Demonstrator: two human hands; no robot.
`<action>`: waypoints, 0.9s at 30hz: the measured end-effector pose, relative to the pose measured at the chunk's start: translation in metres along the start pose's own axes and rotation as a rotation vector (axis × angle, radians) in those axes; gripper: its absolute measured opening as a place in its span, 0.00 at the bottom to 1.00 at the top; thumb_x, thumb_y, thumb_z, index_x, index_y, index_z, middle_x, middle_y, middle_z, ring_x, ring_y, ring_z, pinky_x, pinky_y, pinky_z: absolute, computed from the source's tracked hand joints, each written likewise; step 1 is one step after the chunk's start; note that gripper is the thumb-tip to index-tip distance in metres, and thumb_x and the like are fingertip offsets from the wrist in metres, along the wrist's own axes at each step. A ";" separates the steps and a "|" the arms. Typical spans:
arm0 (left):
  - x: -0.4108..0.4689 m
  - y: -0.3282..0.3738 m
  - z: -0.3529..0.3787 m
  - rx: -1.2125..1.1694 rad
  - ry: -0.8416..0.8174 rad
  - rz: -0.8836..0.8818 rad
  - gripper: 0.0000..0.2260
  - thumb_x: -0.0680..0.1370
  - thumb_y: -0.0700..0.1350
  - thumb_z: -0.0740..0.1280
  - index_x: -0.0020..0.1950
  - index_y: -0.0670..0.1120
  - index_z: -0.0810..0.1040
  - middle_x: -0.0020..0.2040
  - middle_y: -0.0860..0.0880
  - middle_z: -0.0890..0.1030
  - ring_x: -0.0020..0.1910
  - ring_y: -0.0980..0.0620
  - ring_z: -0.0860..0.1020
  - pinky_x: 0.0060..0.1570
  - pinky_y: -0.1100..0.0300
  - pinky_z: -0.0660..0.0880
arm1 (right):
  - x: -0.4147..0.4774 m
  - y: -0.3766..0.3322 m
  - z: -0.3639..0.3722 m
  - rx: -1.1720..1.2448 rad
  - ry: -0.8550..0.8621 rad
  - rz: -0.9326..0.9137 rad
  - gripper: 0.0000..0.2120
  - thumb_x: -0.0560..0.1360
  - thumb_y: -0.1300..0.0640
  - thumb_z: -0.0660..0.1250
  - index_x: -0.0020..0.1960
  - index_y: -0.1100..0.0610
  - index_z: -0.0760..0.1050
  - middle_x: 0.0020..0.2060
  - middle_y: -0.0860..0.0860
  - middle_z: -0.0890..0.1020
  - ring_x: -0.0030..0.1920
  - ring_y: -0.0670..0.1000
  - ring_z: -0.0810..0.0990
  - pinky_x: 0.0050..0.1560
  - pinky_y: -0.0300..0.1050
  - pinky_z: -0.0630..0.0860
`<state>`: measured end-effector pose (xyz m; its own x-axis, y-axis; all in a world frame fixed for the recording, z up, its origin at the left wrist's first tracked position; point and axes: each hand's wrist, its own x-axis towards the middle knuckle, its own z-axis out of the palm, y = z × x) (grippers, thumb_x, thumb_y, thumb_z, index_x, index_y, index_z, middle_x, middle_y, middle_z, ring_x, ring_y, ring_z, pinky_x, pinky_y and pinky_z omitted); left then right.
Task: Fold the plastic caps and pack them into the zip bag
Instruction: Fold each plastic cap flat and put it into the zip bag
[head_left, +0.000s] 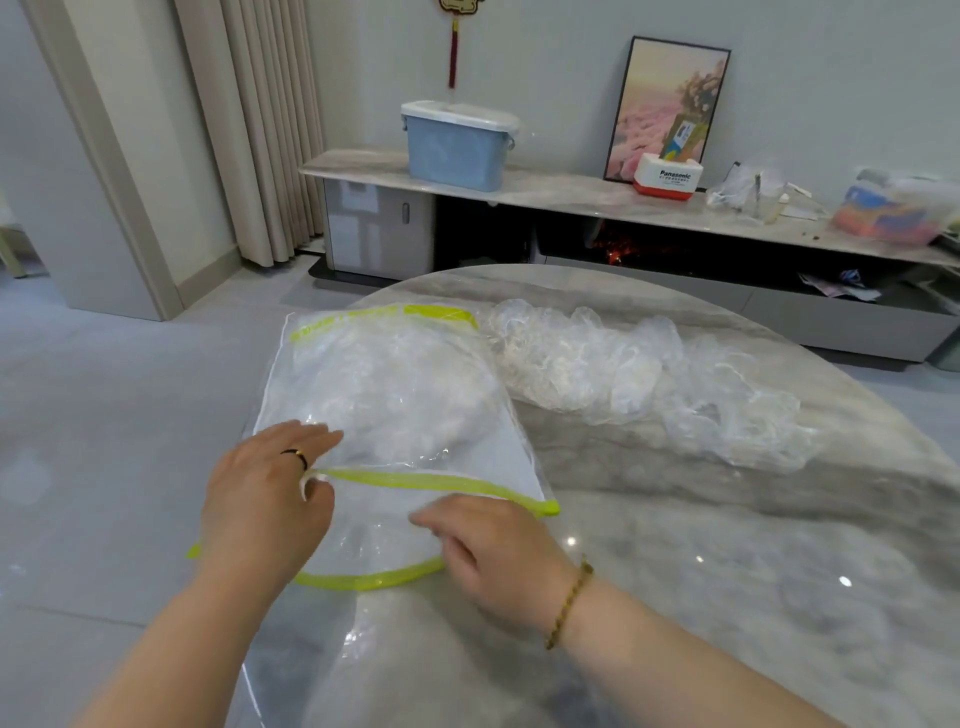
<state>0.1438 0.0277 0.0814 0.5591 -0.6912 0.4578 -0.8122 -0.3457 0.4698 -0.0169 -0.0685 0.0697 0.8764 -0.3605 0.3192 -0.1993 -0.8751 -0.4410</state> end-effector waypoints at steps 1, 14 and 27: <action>-0.002 0.006 0.002 -0.008 -0.030 0.113 0.20 0.67 0.45 0.57 0.52 0.42 0.82 0.54 0.44 0.81 0.59 0.44 0.75 0.57 0.46 0.68 | -0.013 0.008 -0.007 -0.008 0.166 -0.075 0.13 0.69 0.63 0.58 0.49 0.57 0.78 0.38 0.53 0.83 0.38 0.48 0.79 0.36 0.41 0.76; -0.019 0.039 0.092 0.239 -0.253 0.506 0.20 0.69 0.46 0.54 0.56 0.50 0.79 0.53 0.44 0.82 0.57 0.50 0.68 0.71 0.59 0.43 | -0.034 0.202 -0.126 -0.310 0.354 1.109 0.40 0.75 0.51 0.66 0.76 0.54 0.44 0.75 0.55 0.44 0.74 0.57 0.46 0.72 0.56 0.52; -0.005 0.031 0.105 0.322 -0.246 0.498 0.30 0.81 0.53 0.42 0.47 0.49 0.84 0.49 0.48 0.84 0.52 0.52 0.76 0.70 0.64 0.41 | -0.041 0.206 -0.146 0.193 0.498 1.123 0.09 0.76 0.61 0.62 0.44 0.67 0.74 0.38 0.61 0.72 0.43 0.61 0.72 0.46 0.48 0.70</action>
<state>0.0980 -0.0462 0.0147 0.0783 -0.9303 0.3584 -0.9955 -0.0923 -0.0221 -0.1582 -0.2805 0.0883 -0.0078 -0.9987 -0.0497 -0.6260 0.0436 -0.7786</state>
